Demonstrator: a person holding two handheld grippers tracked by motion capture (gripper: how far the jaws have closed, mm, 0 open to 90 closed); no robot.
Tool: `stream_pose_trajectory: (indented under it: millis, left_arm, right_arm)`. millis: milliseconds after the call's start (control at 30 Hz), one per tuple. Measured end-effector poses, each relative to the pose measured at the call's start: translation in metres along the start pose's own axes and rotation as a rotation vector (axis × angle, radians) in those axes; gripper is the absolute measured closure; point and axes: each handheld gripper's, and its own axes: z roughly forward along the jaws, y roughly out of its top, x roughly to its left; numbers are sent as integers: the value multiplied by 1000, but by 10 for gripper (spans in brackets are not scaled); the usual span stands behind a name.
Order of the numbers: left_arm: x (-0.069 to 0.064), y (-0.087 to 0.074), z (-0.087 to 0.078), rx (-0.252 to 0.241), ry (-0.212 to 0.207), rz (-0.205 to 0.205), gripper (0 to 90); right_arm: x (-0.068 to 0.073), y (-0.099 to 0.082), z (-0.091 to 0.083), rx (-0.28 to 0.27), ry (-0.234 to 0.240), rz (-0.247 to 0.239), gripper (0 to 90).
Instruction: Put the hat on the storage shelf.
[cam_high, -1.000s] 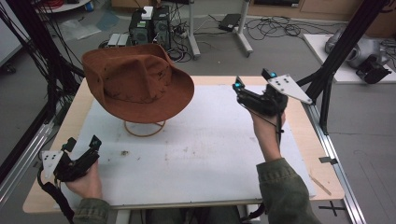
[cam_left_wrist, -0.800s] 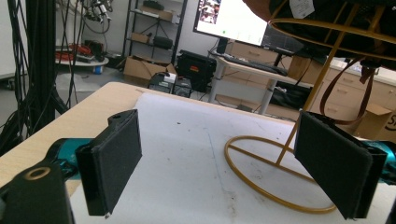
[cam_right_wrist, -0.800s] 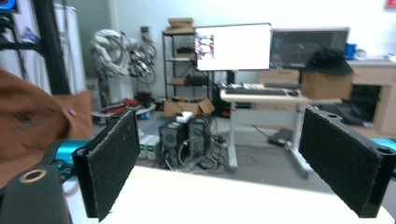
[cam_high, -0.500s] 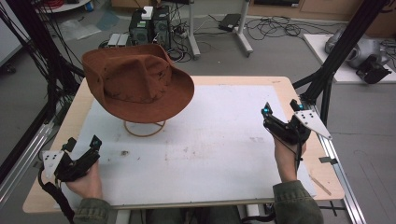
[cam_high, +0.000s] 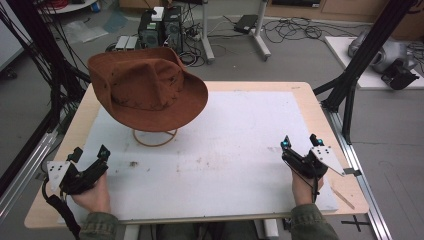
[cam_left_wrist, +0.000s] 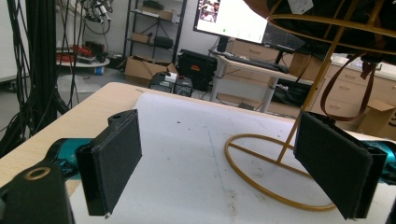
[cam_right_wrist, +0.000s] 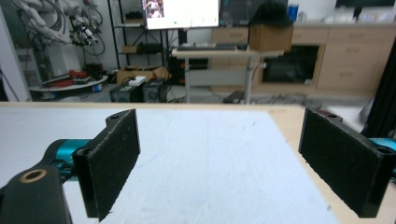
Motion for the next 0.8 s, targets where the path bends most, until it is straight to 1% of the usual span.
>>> stream_pose_trajectory:
  millis: [33,67,167,233,267,300,433,533,800]
  left_arm:
    - [0,0,0,-1,0,1,154]
    - [-1,0,0,-3,-2,1,154]
    - [-1,1,-1,-4,0,1,153]
    - [0,1,-1,-6,1,-1,154]
    - [0,1,-1,-8,2,-4,154]
    - [0,1,-1,-9,3,-4,154]
    - [0,1,-2,-9,5,0,154]
    - [0,1,-2,-9,2,0,153]
    - [-2,1,-2,-9,0,10,153]
  right_arm:
    - [1,0,0,6,1,11,118]
    - [3,1,-2,-13,-4,-1,119]
    - [6,1,-2,-19,-2,-14,119]
    - [6,0,-2,-16,-2,-21,119]
    - [7,0,-2,-10,0,-16,119]
    - [7,-1,-2,-13,1,-31,119]
    - [8,-2,-2,-5,3,-39,119]
    - [7,-3,-3,-1,0,-28,119]
    - [6,-4,-3,10,2,-28,119]
